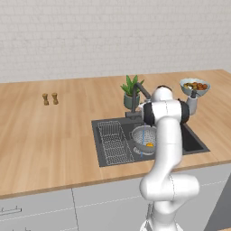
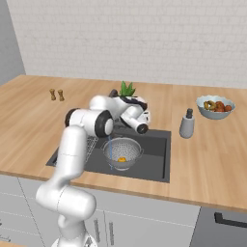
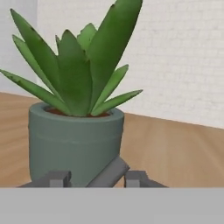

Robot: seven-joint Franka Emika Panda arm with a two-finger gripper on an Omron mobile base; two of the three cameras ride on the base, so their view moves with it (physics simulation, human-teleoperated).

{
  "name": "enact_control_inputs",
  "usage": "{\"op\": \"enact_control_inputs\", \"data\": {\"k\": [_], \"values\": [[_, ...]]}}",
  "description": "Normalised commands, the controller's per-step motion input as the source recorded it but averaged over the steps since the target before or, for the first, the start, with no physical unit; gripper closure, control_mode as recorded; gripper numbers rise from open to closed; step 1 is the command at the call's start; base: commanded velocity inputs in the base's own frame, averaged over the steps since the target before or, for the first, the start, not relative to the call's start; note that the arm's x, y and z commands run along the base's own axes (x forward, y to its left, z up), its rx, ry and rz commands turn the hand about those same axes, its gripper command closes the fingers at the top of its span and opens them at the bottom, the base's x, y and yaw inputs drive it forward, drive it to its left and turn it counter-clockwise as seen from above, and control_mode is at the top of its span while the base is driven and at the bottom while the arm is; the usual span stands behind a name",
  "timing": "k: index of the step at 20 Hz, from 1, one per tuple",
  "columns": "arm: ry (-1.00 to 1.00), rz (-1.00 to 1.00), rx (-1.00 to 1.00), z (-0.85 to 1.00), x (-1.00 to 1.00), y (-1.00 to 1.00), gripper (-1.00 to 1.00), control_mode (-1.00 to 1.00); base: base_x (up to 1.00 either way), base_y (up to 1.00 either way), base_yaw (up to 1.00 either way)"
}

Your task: Put the colander in the sink, put the tangerine in the colander, and turn on the sink faucet and pour water over the colander.

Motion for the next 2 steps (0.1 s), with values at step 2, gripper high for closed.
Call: {"op": "enact_control_inputs", "data": {"k": [2], "values": [[0.0, -0.03, 0.0, 0.0, -0.24, -0.19, 1.0, -1.0, 0.0, 0.0, 0.0]]}}
